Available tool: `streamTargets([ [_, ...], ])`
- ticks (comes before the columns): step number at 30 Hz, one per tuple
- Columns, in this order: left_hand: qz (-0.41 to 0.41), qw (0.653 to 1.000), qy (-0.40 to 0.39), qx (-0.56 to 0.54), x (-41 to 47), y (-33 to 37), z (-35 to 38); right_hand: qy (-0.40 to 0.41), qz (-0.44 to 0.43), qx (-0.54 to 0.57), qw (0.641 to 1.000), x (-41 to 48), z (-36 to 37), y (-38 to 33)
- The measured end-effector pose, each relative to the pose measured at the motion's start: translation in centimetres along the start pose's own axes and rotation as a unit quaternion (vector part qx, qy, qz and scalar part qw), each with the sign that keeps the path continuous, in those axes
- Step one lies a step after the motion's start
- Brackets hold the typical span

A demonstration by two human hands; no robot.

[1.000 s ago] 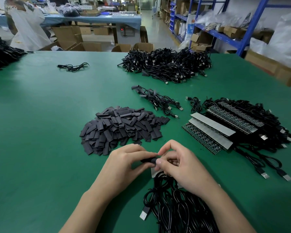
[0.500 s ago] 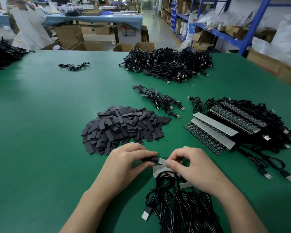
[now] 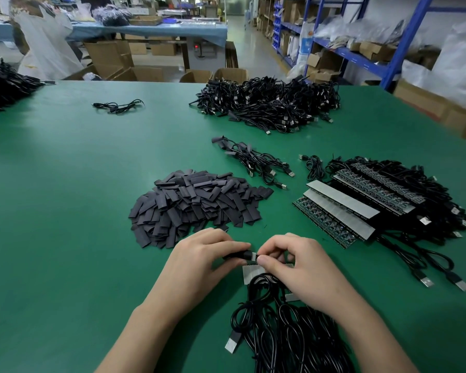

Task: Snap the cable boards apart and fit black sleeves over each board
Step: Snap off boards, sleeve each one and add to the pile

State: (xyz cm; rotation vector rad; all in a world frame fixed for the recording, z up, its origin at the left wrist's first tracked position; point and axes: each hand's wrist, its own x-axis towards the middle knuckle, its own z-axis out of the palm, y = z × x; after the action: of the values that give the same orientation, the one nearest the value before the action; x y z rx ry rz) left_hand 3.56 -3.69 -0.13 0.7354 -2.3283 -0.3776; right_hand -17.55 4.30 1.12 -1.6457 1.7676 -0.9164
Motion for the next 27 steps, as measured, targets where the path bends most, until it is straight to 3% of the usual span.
streamTargets([
  [12,0.027,1.000,0.007,-0.011,0.0,-0.1,0.3,0.016,0.017,0.021,1.000,-0.1,0.4,-0.5],
  [20,-0.091,0.985,0.123,-0.081,0.3,0.5,-0.1,0.033,0.046,0.063,0.996,0.1,-0.2,-1.0],
  [27,-0.090,0.983,0.147,-0.057,0.1,0.8,0.4,0.030,0.053,0.094,0.994,0.0,-0.2,-1.0],
])
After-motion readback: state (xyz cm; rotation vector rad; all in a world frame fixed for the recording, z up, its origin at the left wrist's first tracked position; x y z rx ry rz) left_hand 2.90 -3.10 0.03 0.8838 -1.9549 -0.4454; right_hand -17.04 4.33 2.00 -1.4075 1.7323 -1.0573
